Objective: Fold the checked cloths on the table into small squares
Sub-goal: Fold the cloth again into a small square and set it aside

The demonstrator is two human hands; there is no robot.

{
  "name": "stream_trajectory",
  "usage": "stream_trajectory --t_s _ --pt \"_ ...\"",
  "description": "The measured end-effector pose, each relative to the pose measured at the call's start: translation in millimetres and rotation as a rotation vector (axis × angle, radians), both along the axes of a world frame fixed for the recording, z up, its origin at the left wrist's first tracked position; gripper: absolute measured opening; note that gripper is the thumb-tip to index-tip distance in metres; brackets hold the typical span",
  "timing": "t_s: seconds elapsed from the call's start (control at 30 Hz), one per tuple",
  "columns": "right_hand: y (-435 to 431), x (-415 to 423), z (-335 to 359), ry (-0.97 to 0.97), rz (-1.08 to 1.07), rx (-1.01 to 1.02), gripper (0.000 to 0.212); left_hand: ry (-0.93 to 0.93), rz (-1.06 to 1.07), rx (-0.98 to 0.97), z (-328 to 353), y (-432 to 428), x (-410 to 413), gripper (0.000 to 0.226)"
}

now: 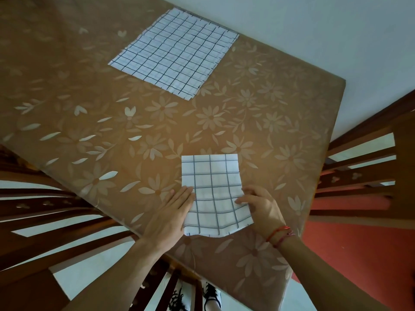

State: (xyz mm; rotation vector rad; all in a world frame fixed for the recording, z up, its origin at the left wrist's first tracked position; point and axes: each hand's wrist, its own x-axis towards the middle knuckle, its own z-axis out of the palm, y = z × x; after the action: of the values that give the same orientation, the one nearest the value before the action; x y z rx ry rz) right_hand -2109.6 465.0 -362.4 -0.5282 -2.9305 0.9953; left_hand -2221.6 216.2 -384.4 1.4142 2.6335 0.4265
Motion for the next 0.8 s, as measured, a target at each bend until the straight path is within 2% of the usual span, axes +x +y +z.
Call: stream_trajectory --t_s 0.1,0.2,0.3,0.37,0.43,0.5,0.53,0.57,0.63,0.67,0.8 --pt "5 2 -5 0.083 0.033 0.022 0.029 0.038 0.033 0.074 0 -5 -1 0.055" --pt "5 -1 3 0.12 0.029 0.062 0.034 0.066 0.088 0.186 -1 -8 -4 0.026" --pt "5 -5 5 0.087 -0.005 0.035 0.023 0.05 0.111 0.23 1 -7 -7 0.027" --pt "4 -5 9 0.048 -0.028 0.013 0.022 0.042 0.136 0.234 1 -7 -9 0.022" --pt "5 -12 23 -0.041 -0.092 -0.005 0.034 0.023 0.179 0.245 1 -4 -10 0.011" --pt "-1 -21 25 -0.131 -0.095 0.034 0.058 0.012 0.222 0.235 4 0 -12 0.012" --pt "-3 -26 28 -0.2 -0.105 0.005 0.063 0.021 0.235 0.235 6 2 -12 0.009" --pt "0 -28 24 -0.229 -0.098 0.009 0.062 0.028 0.25 0.24 9 3 -12 0.006" --pt "10 -29 8 -0.13 -0.133 -0.005 0.026 0.011 0.314 0.254 14 7 -13 0.008" --pt "11 -32 4 -0.138 -0.142 0.039 0.019 -0.01 0.354 0.261 17 9 -14 0.011" --pt "9 -50 5 -0.109 -0.197 0.002 0.023 -0.064 0.447 0.259 21 16 -17 0.015"
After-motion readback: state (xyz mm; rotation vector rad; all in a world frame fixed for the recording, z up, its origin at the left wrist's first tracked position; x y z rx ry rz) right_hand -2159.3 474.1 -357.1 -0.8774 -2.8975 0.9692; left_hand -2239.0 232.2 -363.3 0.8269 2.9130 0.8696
